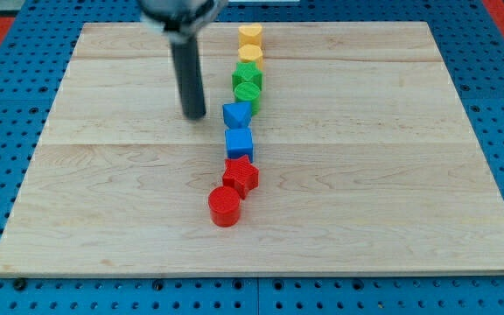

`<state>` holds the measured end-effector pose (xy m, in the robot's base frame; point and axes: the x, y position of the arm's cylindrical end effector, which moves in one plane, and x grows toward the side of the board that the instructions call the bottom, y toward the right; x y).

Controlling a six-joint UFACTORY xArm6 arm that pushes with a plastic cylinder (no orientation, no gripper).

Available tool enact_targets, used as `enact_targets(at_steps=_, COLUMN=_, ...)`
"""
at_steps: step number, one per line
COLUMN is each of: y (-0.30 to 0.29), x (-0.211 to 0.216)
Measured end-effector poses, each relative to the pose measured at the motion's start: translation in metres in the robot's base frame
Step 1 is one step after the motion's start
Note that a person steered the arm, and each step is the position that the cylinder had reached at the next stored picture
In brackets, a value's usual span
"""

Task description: Nudge red circle a bit up

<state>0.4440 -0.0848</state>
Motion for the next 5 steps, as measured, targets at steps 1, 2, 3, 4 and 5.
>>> enact_targets(at_steps=1, y=0.000, x=0.094)
enact_targets(at_steps=2, y=0.009, x=0.109)
enact_targets(at_steps=3, y=0.008, x=0.109)
enact_targets(at_steps=4, y=0.018, x=0.127)
enact_targets(at_steps=5, y=0.055, x=0.148)
